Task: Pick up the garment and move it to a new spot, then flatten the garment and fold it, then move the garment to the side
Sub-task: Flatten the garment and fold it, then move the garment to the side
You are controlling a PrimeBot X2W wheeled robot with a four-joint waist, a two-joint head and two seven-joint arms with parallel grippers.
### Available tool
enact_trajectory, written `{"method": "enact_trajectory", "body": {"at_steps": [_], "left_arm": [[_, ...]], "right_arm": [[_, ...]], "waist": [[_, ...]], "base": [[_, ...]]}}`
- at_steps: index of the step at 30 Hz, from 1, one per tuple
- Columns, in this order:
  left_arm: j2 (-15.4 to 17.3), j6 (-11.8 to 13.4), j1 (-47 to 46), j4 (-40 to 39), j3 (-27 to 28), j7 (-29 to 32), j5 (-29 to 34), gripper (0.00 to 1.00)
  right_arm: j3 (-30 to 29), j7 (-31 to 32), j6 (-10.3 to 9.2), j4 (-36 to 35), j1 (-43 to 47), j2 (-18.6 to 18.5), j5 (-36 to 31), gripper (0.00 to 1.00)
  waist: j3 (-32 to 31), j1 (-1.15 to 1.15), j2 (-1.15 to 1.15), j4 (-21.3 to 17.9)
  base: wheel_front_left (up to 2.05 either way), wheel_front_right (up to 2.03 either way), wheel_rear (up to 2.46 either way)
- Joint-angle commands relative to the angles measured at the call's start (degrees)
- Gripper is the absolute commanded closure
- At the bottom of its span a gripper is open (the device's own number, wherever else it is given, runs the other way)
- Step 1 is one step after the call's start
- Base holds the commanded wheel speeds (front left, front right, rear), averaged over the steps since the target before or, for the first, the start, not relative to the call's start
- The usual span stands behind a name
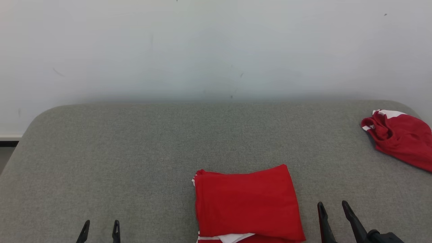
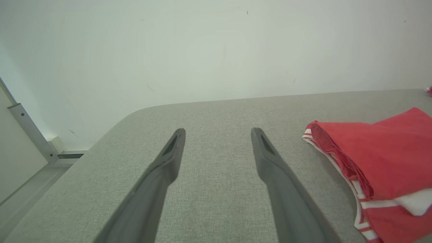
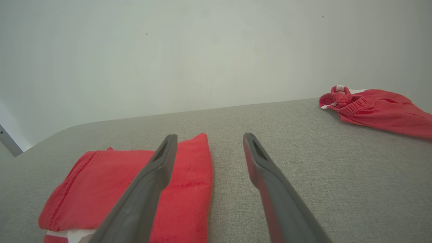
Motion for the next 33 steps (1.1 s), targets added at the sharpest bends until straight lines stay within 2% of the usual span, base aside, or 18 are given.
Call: {"method": "enact_trajectory", "body": {"at_steps": [1, 25, 33], "left_arm": [[0.24, -0.17, 0.44, 0.13, -0.06, -0.16, 0.10, 0.00], [-0.01, 0.42, 0.37, 0.17, -0.16, -0.16, -0.55, 0.00], [-0.12, 0.54, -0.29, 0.50, -0.32, -0.16, -0.42, 0.00]], "right_arm": [[0.02, -0.23, -0.17, 0.17, -0.07, 0.16, -0.16, 0.00], [-0.11, -0.24, -0.17, 0.54, -0.81, 0.36, -0.02, 0.00], [1.12, -0.23, -0.17, 4.43, -6.51, -1.16, -0.25, 0.00]], "waist": [[0.02, 0.00, 0.00, 0.05], [0.14, 0.00, 0.00, -0.03], [0.53, 0.00, 0.00, 0.16]], "base": [[0.00, 0.00, 0.00], [0.00, 0.00, 0.00], [0.00, 0.00, 0.00]]}}
